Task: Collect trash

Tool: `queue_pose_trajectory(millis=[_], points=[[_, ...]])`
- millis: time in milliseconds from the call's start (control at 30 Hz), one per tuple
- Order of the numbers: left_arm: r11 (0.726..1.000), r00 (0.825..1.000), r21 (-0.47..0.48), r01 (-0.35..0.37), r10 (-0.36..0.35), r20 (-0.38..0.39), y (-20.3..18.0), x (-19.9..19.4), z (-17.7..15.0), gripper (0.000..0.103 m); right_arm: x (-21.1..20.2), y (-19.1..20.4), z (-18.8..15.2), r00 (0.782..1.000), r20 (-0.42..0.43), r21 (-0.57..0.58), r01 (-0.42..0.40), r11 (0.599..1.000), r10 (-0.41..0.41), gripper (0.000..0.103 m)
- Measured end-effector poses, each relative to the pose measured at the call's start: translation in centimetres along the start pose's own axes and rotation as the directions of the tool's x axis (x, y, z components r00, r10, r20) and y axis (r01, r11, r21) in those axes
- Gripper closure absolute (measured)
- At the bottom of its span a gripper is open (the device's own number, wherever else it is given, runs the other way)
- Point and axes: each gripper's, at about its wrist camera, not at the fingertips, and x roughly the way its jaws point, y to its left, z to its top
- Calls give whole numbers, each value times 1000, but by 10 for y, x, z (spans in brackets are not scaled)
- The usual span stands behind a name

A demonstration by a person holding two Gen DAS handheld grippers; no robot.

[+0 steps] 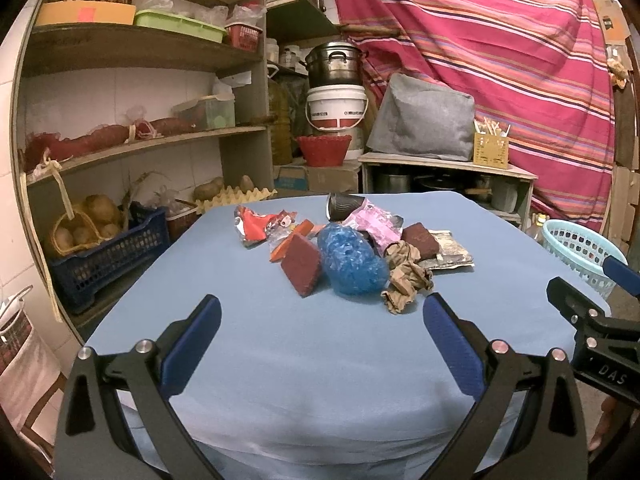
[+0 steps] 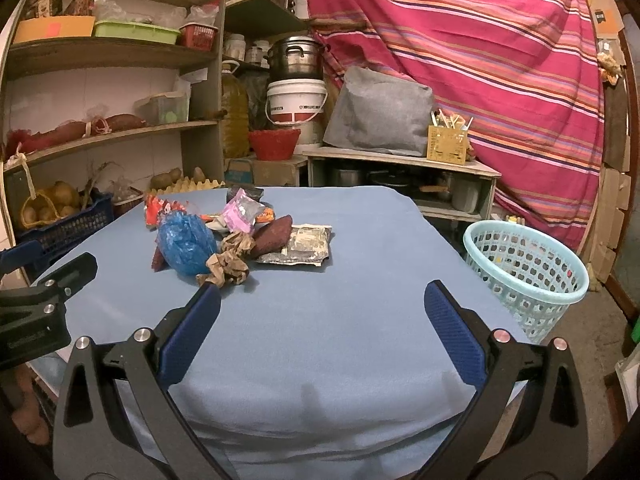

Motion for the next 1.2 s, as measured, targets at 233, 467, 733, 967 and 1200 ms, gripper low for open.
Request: queue_pose_trajectory(millis=[233, 467, 733, 967, 1200], points=[[1000, 1000, -5, 0, 0, 0, 1, 0, 1, 4, 0, -1, -1, 1000, 0, 2, 4, 1000, -4, 4], [1000, 1000, -6, -1, 1, 0, 12, 3, 4, 4, 0, -2, -2, 1000, 1, 3, 5, 1000, -5, 4], [1000, 1000, -8, 1, -1, 0, 6, 1, 2, 4, 0, -2, -1, 1000, 0, 3, 4, 1000, -4, 4], [1000, 1000, -1, 0, 0, 3, 0, 0, -1, 4, 0, -2, -1, 1000, 0, 3, 3, 1000, -3, 4], [1000, 1000, -8, 1, -1, 0, 6, 0, 0, 4, 0, -2, -1, 1000, 0, 4, 4, 1000, -4, 4]])
